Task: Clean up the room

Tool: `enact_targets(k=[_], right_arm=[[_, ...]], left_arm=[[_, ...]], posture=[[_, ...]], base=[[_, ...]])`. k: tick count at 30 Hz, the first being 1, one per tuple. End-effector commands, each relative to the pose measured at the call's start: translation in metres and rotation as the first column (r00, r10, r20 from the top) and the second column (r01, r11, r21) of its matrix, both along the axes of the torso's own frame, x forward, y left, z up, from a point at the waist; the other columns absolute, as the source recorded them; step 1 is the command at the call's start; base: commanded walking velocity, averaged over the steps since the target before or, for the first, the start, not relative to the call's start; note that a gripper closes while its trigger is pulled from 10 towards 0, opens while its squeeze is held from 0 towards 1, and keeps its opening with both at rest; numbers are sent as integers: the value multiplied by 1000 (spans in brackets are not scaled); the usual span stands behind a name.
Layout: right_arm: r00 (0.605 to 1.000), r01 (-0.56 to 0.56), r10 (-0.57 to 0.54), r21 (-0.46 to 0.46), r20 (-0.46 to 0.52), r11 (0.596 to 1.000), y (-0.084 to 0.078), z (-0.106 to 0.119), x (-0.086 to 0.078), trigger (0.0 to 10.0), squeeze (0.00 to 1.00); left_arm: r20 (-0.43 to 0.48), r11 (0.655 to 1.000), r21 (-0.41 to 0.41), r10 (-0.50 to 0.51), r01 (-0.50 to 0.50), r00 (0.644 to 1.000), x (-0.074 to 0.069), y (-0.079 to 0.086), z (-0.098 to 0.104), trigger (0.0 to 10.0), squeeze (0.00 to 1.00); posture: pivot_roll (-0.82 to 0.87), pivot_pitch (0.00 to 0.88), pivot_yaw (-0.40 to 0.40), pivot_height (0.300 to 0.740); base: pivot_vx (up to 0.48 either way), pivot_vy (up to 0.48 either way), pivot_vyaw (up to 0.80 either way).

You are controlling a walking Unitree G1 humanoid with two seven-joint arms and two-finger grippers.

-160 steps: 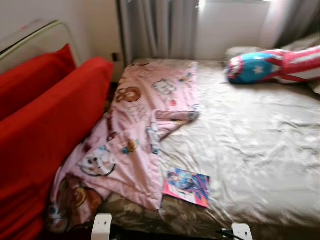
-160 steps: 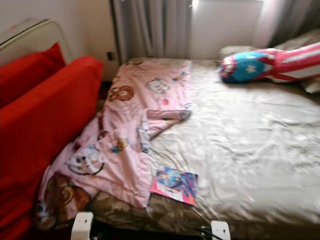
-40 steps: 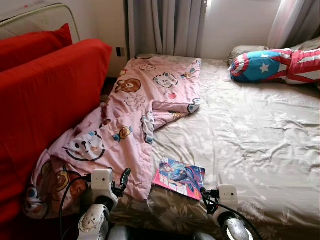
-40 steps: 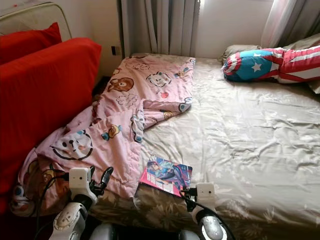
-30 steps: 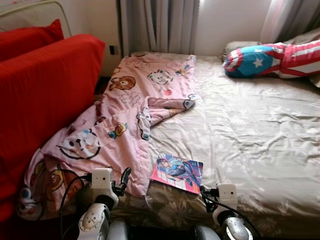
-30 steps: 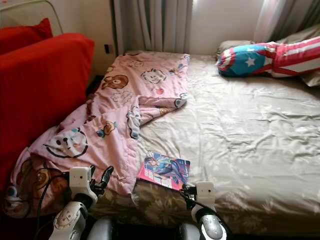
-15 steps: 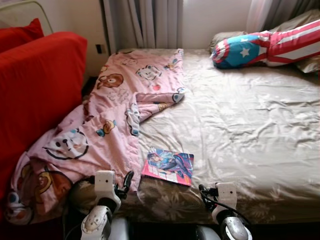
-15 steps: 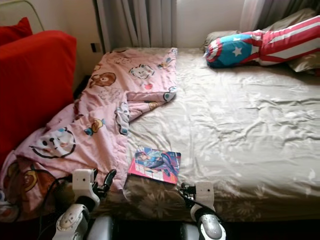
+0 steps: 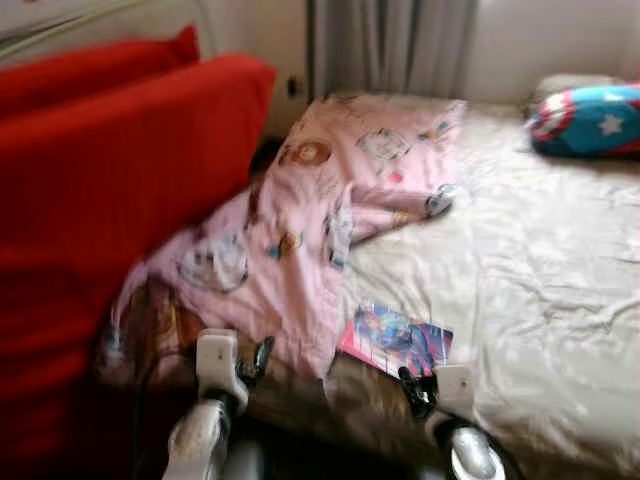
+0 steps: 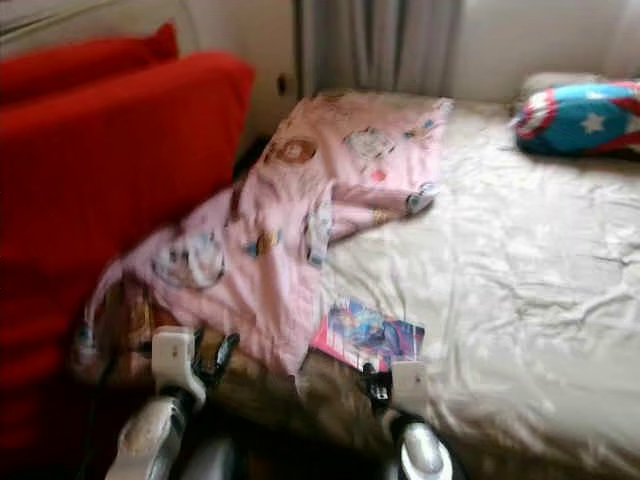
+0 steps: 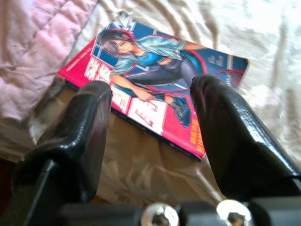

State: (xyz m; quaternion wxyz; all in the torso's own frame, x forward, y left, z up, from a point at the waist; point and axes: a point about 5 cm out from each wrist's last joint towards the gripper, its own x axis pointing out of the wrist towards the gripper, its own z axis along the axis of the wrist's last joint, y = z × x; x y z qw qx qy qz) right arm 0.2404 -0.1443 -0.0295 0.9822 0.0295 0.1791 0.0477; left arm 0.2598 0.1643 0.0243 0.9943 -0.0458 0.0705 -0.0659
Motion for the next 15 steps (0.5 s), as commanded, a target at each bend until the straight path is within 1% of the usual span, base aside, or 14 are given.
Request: enact_targets(k=[1, 13, 15], right_arm=[[1000, 19, -19, 3, 4, 1000, -3, 1, 0, 10000, 0], [1000, 15, -15, 9, 3, 1000, -2, 1, 1, 10000, 0], [1000, 13, -13, 10, 3, 1000, -2, 1, 1, 10000, 0]], left_arm=[[-2, 1000, -2, -4, 4, 1000, 2, -1, 1, 10000, 0], [-4, 1000, -6, -8, 8, 1000, 1, -2, 2, 10000, 0], [-5, 1000, -6, -8, 8, 1000, 2, -3, 2, 10000, 0]], posture=[[-49, 39, -35, 617], [-53, 39, -35, 617], [-53, 39, -36, 617]], base=[[0, 0, 0], [0, 0, 0], [251, 0, 0]])
